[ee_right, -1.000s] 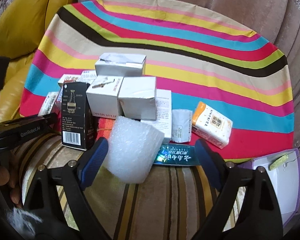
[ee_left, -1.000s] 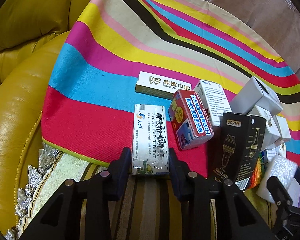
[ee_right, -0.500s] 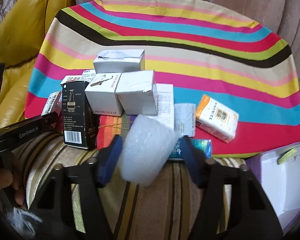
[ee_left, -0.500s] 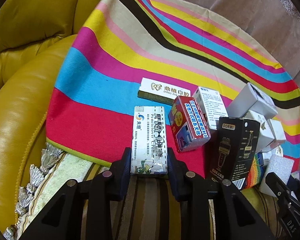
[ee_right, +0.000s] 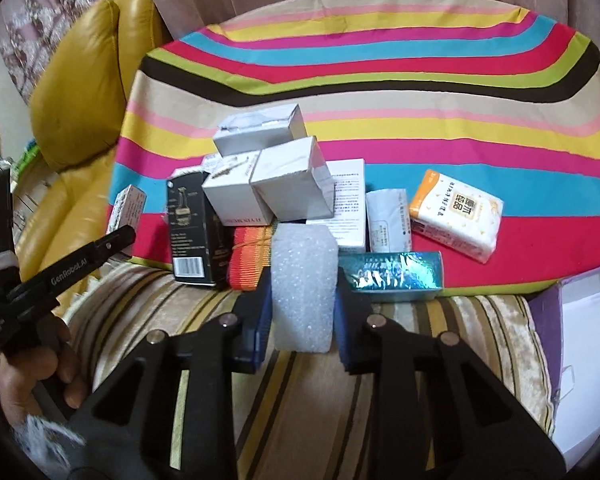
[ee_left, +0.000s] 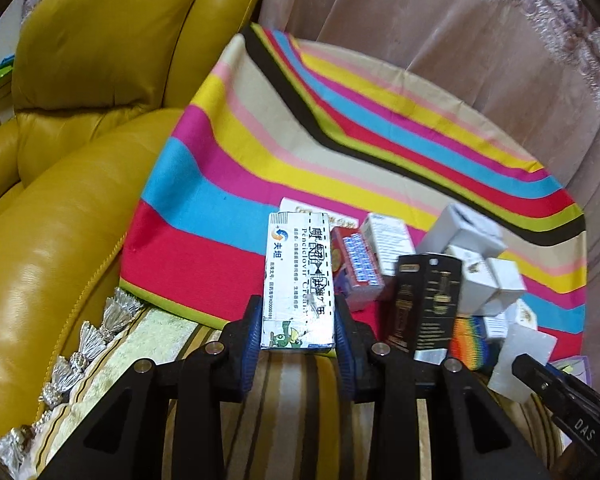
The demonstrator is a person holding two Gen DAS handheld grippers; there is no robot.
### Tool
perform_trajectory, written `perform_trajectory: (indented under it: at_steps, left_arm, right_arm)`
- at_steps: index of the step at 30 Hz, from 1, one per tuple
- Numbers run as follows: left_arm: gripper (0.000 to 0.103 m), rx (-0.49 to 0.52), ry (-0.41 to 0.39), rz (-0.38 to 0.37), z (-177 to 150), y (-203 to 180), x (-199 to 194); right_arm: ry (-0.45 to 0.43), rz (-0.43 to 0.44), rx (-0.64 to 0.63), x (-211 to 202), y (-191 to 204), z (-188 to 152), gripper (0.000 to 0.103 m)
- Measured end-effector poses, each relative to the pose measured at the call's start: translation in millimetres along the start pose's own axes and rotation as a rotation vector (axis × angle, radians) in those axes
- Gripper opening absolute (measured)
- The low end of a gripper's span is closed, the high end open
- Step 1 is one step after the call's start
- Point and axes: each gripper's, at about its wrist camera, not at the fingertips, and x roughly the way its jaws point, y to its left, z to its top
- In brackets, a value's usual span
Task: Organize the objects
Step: 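Carry both items into the purple-rimmed box and open both tools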
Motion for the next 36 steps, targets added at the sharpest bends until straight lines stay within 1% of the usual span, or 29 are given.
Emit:
perform_trajectory:
  at_steps: [6,13,16,24,29,36]
  left_arm:
    - [0.035,0.049,-0.060,-0.027,-10,-14,-23]
    - [0.035,0.207,-0.147,-0.027,-16,-51,-45]
    - [0.035,0.264,-0.161,-0.042,-20,-67,-51]
    - [0.035,0.387,-0.143,-0.110,-26,-115,-50]
    - [0.035,0.472,-0.112,-0.159,-32,-149,-48]
    - [0.035,0.560,-0.067,-0.252,-46,-200,-43]
  right_arm:
    - [-0.032,0.049,0.049,-15,-14,-8,0.031]
    - [-0.065,0.057,0.117,-38,-38,-17,0.031]
    - [-0.081,0.056,0.167,-47,-54,-22,0.031]
    - [-0.123,0.025,0.287,-75,-99,-33,0.031]
    - [-0.138,0.000,0.373,-89,-132,-45,0.031]
    - [-0.138,-0.048,0.500,-107,-177,-60,0.031]
